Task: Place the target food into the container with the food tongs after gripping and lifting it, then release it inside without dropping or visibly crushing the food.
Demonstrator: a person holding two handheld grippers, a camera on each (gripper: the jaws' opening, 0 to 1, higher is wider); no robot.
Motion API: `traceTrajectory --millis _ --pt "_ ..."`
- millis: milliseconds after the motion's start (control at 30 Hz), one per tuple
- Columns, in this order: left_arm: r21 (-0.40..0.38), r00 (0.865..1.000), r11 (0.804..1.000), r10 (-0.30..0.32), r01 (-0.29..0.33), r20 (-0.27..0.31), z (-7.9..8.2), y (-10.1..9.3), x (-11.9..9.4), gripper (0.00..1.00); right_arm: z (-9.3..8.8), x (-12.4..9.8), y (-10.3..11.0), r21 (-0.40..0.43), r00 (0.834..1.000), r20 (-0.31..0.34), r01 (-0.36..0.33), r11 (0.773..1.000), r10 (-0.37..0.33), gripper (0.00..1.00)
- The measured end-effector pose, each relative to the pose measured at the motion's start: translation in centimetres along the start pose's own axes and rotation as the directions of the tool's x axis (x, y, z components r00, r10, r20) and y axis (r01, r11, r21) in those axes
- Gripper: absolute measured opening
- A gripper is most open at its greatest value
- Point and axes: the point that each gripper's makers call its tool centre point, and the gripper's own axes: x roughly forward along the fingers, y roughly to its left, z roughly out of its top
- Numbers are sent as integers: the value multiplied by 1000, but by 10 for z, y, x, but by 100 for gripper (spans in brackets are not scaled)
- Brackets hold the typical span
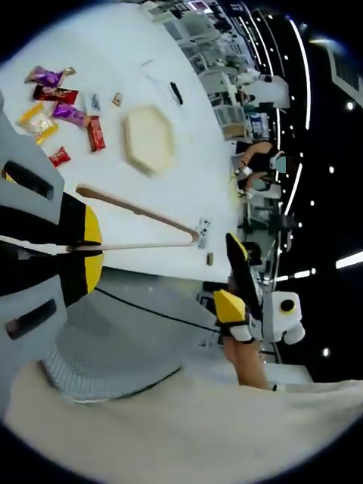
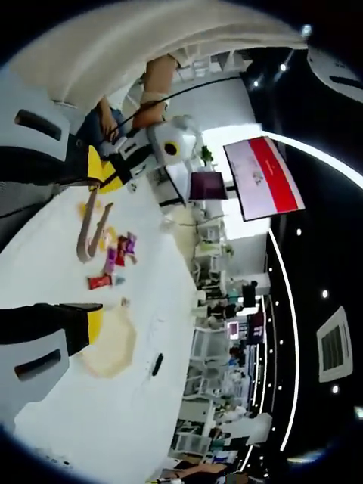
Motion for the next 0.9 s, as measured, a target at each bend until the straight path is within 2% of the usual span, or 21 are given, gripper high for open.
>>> traceTrajectory --millis 133,233,367,600,800,900 --pt "-4 998 1000 -23 23 56 21 -8 -6 0 11 2 6 -4 999 22 -44 999 44 64" --pt "-3 997 1000 -20 20 72 28 -9 -9 0 17 3 11 -18 997 42 -68 997 69 63" --pt "20 998 1000 -22 20 62 34 -15 -9 0 16 4 13 -19 997 33 -70 997 70 61" --pt "27 995 999 -39 36 92 52 -21 -8 0 18 6 19 -42 995 40 -87 995 89 60" --pt "70 996 997 -30 24 85 64 -21 -12 0 43 9 23 -112 989 93 -102 988 112 59" --pt "78 995 997 -24 16 97 73 -23 -17 0 48 10 29 -120 985 102 -126 985 139 57"
